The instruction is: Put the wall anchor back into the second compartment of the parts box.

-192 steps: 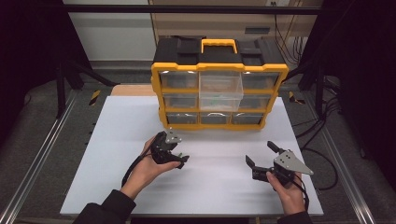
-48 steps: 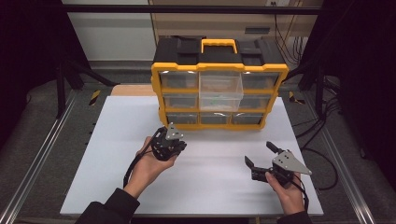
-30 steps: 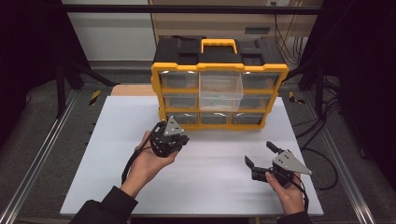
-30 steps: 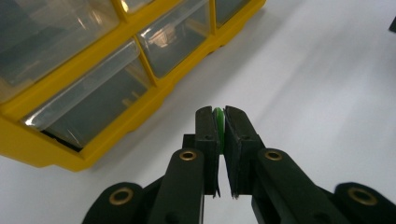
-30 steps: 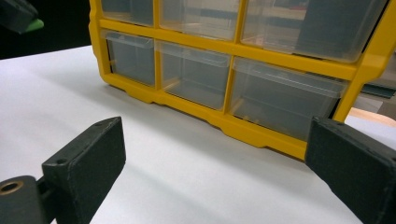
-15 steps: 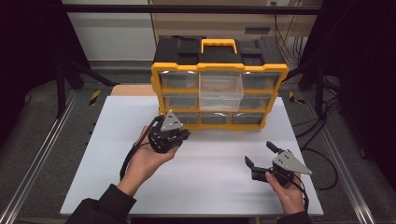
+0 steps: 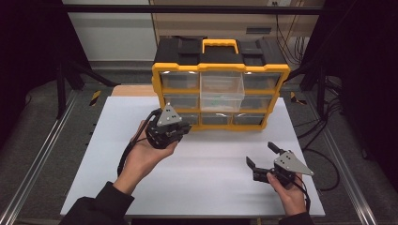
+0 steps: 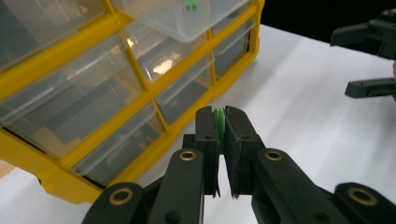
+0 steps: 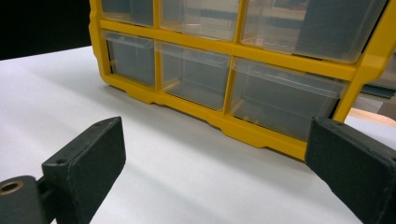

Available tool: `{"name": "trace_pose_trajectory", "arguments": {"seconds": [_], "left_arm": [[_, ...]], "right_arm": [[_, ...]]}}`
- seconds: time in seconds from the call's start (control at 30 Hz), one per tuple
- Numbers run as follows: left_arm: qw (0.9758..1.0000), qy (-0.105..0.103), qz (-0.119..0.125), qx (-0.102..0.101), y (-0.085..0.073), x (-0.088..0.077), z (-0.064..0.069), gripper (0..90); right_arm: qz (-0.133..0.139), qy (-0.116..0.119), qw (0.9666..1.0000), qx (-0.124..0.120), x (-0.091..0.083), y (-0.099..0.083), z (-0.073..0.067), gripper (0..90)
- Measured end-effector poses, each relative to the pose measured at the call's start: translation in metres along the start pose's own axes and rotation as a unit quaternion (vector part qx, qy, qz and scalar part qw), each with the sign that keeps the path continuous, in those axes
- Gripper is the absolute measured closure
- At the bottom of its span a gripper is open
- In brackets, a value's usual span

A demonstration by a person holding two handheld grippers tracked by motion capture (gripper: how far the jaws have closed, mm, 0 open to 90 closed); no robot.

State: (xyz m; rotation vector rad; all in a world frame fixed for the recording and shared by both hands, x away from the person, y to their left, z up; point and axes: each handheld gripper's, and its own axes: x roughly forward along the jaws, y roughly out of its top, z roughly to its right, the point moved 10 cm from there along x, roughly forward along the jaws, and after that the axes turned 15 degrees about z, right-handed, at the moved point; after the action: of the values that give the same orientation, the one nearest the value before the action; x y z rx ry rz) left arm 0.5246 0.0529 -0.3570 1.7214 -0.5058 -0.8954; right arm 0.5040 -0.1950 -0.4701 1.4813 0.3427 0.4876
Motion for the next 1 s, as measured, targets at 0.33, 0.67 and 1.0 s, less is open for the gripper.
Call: {"name": "trace_pose_trajectory", "arguments": {"seconds": [0.33, 0.67, 1.0], "left_arm": [[0.9998, 0.002, 0.019, 0.007, 0.023, -0.003, 0.001, 83.7], [0.9992, 0.006, 0.038, 0.005, 0.042, -0.008, -0.001, 83.7], [0.9985, 0.008, 0.053, 0.006, 0.059, -0.012, -0.003, 83.7]], "right_arm": [[-0.001, 0.001, 1.0, -0.001, 0.0, 0.0, 0.0, 5.5], [-0.001, 0.001, 1.0, -0.001, -0.001, 0.0, 0.0, 5.5], [0.0, 0.001, 1.0, -0.001, -0.001, 0.001, 0.001, 5.5]]}}
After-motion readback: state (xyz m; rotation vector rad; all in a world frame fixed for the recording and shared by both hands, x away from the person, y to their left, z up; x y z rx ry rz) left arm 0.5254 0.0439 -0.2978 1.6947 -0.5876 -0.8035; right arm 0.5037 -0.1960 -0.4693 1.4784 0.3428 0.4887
